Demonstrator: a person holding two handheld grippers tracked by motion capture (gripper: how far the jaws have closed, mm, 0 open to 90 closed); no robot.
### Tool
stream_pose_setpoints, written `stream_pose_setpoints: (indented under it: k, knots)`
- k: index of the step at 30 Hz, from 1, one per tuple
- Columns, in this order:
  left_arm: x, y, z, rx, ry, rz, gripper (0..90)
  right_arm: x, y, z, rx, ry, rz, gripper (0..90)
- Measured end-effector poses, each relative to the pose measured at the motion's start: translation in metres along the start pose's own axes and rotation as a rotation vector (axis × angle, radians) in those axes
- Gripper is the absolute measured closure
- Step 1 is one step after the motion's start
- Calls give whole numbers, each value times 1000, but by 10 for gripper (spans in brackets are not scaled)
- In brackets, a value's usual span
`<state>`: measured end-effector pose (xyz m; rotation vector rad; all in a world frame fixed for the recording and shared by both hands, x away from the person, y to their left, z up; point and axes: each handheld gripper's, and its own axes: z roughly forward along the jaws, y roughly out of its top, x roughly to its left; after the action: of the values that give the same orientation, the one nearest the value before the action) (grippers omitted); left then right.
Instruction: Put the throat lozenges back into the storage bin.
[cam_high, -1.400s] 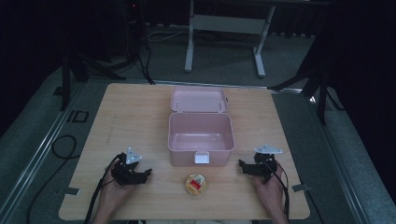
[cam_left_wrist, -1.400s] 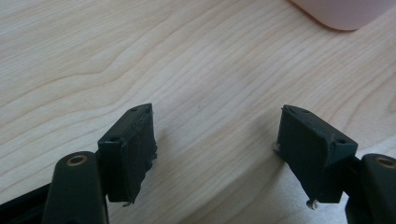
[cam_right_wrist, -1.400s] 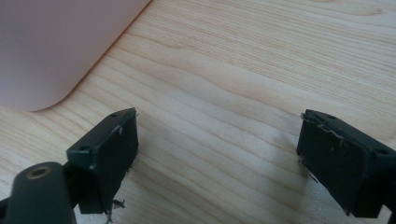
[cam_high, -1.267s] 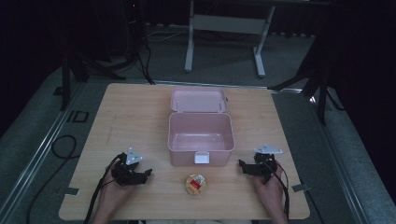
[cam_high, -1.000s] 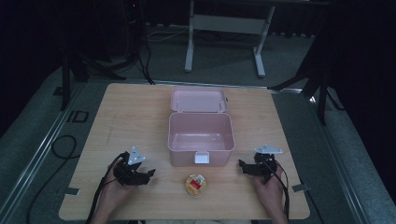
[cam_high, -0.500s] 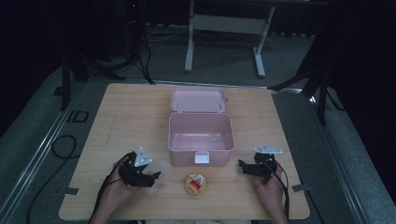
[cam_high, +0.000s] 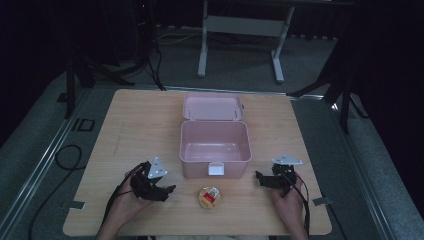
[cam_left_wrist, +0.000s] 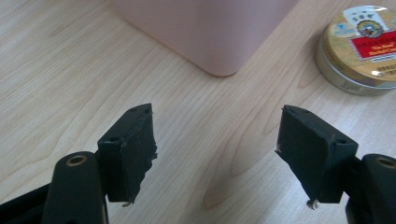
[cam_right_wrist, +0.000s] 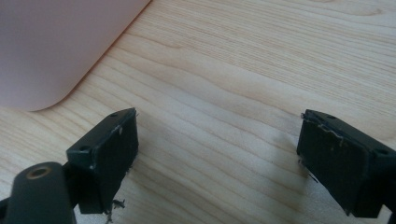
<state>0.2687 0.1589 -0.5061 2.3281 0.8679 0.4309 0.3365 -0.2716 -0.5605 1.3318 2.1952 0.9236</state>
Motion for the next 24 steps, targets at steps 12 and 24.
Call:
stream_pose_setpoints:
  k: [12,24]
  knots:
    - [-12,18,-1,19,-32,79,260,0,0,0,1,0,0,124]
    - [-26,33,4,39,-66,152,248,0,0,0,0,0,1,124]
